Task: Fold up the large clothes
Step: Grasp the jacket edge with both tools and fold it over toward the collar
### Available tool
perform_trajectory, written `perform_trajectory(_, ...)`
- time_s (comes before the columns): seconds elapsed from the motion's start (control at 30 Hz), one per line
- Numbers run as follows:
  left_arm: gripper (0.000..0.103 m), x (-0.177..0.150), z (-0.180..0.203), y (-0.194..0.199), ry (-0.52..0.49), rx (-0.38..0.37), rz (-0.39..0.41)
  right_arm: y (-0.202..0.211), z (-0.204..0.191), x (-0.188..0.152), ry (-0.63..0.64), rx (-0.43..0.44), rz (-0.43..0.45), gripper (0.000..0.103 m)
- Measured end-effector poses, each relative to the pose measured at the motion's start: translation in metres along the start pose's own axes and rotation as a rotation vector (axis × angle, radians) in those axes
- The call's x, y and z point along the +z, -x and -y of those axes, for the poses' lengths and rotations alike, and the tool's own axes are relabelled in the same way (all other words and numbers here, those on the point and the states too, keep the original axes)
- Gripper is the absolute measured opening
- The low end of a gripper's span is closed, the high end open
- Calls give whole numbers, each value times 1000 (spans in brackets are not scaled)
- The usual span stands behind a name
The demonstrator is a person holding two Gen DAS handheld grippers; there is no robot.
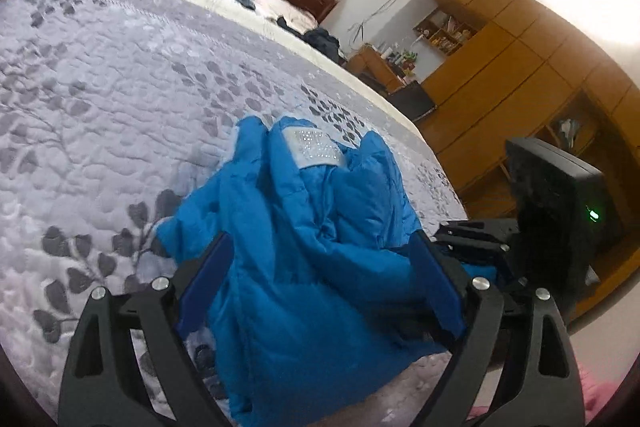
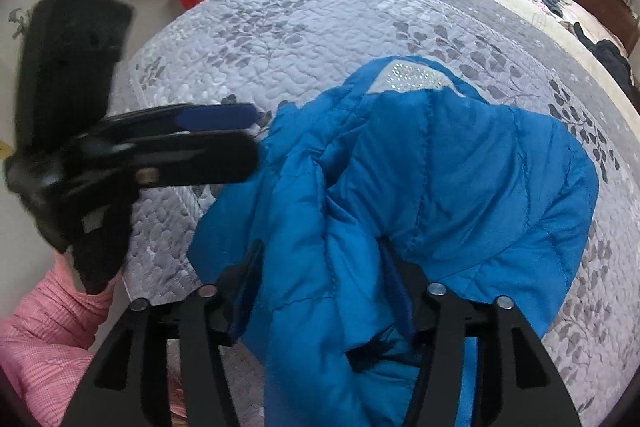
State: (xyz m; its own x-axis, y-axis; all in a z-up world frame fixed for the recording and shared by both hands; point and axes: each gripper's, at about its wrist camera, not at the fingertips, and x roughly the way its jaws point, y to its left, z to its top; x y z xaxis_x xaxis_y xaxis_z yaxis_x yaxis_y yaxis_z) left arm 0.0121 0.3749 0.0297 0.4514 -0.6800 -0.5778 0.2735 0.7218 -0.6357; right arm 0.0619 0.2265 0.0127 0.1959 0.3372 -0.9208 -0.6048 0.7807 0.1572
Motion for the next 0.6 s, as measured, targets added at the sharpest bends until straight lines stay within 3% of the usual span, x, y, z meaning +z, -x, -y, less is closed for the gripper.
perform_trajectory(0.13, 88, 5, -4, -11, 24, -21, -23, 29, -5, -3, -5, 22, 49, 59)
perform_trajectory(0.27, 88, 10, -3, -13, 30, -64, -17, 78, 0, -14, -31, 121, 128, 58)
perform_trajectory(0.4, 88, 10, -3, -18, 32, -112, -26, 116, 30, -31, -102, 28, 232, 58)
perform_trajectory(0.53, 88, 10, -5, -29, 51, -169, -48, 103, 77, -49, -239, -68, 199, 58)
perform_trajectory(0.6, 88, 10, -5, -39, 61, -190, -74, 83, 97, -60, -298, -46, 152, 58)
